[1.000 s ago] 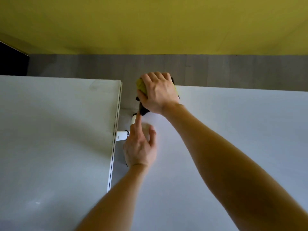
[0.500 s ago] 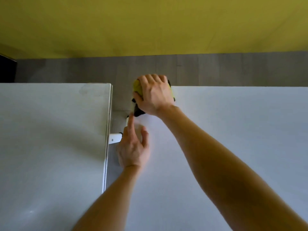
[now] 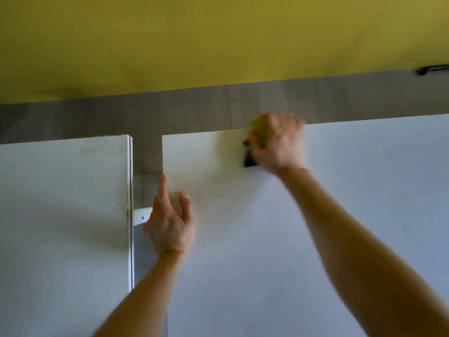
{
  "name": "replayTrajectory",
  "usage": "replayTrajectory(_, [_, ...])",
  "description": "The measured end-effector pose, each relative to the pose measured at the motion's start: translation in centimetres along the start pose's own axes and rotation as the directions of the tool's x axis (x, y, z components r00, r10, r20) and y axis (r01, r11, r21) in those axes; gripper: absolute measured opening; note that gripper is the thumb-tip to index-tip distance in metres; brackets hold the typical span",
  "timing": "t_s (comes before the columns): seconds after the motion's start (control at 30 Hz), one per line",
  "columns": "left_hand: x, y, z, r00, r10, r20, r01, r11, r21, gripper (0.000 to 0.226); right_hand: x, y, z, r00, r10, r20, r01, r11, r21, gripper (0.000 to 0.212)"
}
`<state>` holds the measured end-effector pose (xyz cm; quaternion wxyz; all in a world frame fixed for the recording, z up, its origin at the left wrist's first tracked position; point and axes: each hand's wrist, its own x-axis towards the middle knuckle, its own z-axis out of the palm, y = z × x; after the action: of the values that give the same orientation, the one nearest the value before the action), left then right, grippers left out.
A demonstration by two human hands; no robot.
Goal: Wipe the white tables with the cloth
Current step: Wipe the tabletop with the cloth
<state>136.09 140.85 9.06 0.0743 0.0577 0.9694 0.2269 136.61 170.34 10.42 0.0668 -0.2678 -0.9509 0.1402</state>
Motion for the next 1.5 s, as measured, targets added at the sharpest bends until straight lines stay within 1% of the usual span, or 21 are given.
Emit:
replayTrajectory(0.07, [0.1,0.0,0.0,0.999,-0.032,0.011,0.032,0.999,0.01,0.066,0.6,-8.1,2.5,0.979,-0.193,0.065,0.191,0.981,0.04,0.041])
replayTrajectory(0.13, [0.2,-0.1,0.0,0.999,-0.047,-0.001,0.047,0.998,0.032,0.064,1.4,-15.0,3.9,0.942,-0.311,0.128,0.302,0.95,0.086,0.041])
replayTrajectory(0.2, [-0.1,-0.2,0.2,1.0,-0.013,-0.018,0.013,0.999,0.034,0.063,1.4,-16.7,4.1,0.912,-0.385,0.142,0.365,0.919,0.147,0.043])
replayTrajectory(0.23, [0.1,-0.3,0.3,1.0,-0.006,-0.025,0.007,1.0,0.03,0.063,1.5,-15.3,3.9,0.911,-0.394,0.121,0.372,0.912,0.172,0.046])
replayTrajectory(0.3, [0.3,-0.6,0.4,1.0,0.003,-0.029,-0.002,0.999,0.037,0.065,1.0,-8.8,2.7,0.939,-0.34,0.049,0.327,0.928,0.178,0.048])
replayTrajectory(0.37, [0.1,-0.8,0.4,0.999,0.033,-0.032,-0.031,0.998,0.049,0.066,0.3,0.4,0.2,0.982,-0.184,-0.033,0.187,0.976,0.113,0.047])
replayTrajectory(0.4, [0.1,-0.7,0.4,0.999,0.039,-0.037,-0.037,0.998,0.055,0.067,-0.2,5.3,-1.3,0.993,-0.099,-0.066,0.104,0.991,0.082,0.046])
replayTrajectory(0.47, [0.3,-0.7,0.6,0.997,0.053,-0.053,-0.049,0.996,0.074,0.067,-0.8,12.4,-3.7,0.996,-0.003,-0.094,0.003,1.0,0.003,0.045])
replayTrajectory(0.57, [0.6,-1.1,0.6,0.992,0.081,-0.092,-0.064,0.982,0.177,0.065,-0.4,14.1,-3.9,0.993,0.093,-0.067,-0.099,0.99,-0.098,0.045])
replayTrajectory(0.63, [0.3,-0.8,0.2,0.976,0.179,-0.123,-0.142,0.955,0.26,0.06,-0.3,11.5,-3.5,0.997,0.065,-0.037,-0.069,0.991,-0.116,0.049])
replayTrajectory(0.67, [0.2,-0.1,0.1,0.958,0.253,-0.133,-0.207,0.934,0.29,0.058,-0.2,9.6,-3.1,1.0,0.018,-0.009,-0.019,0.993,-0.114,0.05])
replayTrajectory(0.73, [-0.9,2.3,0.4,0.936,0.34,-0.087,-0.301,0.906,0.298,0.061,0.0,5.0,-2.1,0.994,-0.089,0.057,0.095,0.99,-0.103,0.052])
replayTrajectory(0.8, [-2.8,6.0,1.3,0.929,0.367,-0.043,-0.342,0.898,0.277,0.066,0.8,0.5,-1.0,0.975,-0.196,0.105,0.203,0.977,-0.061,0.05])
replayTrajectory(0.9, [-5.1,11.5,4.1,0.949,0.309,-0.056,-0.286,0.924,0.252,0.067,1.8,-1.3,-0.4,0.93,-0.327,0.17,0.321,0.945,0.059,0.052])
replayTrajectory(0.97, [-6.0,14.1,6.2,0.965,0.258,-0.038,-0.238,0.933,0.271,0.066,1.8,2.4,-1.0,0.915,-0.372,0.156,0.356,0.926,0.123,0.055])
replayTrajectory(1.03, [-6.6,15.4,7.6,0.972,0.234,-0.014,-0.218,0.926,0.309,0.067,1.3,8.6,-2.6,0.929,-0.348,0.126,0.332,0.934,0.131,0.056])
replayTrajectory(1.17, [-6.6,15.5,8.3,0.969,0.24,-0.053,-0.207,0.912,0.355,0.068,1.0,22.6,-7.3,0.966,-0.228,0.12,0.227,0.974,0.023,0.058])
replayTrajectory(1.23, [-6.6,15.3,8.4,0.965,0.25,-0.079,-0.205,0.907,0.368,0.067,0.8,24.9,-8.5,0.979,-0.17,0.113,0.176,0.984,-0.041,0.057])
replayTrajectory(1.33, [-6.6,15.6,8.2,0.962,0.252,-0.103,-0.198,0.908,0.369,0.065,0.7,20.7,-7.2,0.981,-0.134,0.137,0.149,0.984,-0.101,0.053])
replayTrajectory(1.43, [-6.5,15.8,8.2,0.959,0.26,-0.117,-0.201,0.907,0.369,0.064,2.7,11.5,-4.1,0.928,-0.288,0.235,0.305,0.952,-0.037,0.043])
replayTrajectory(1.5, [-6.4,15.6,8.3,0.961,0.243,-0.135,-0.179,0.912,0.368,0.061,3.4,5.5,-2.2,0.894,-0.368,0.256,0.372,0.928,0.035,0.039])
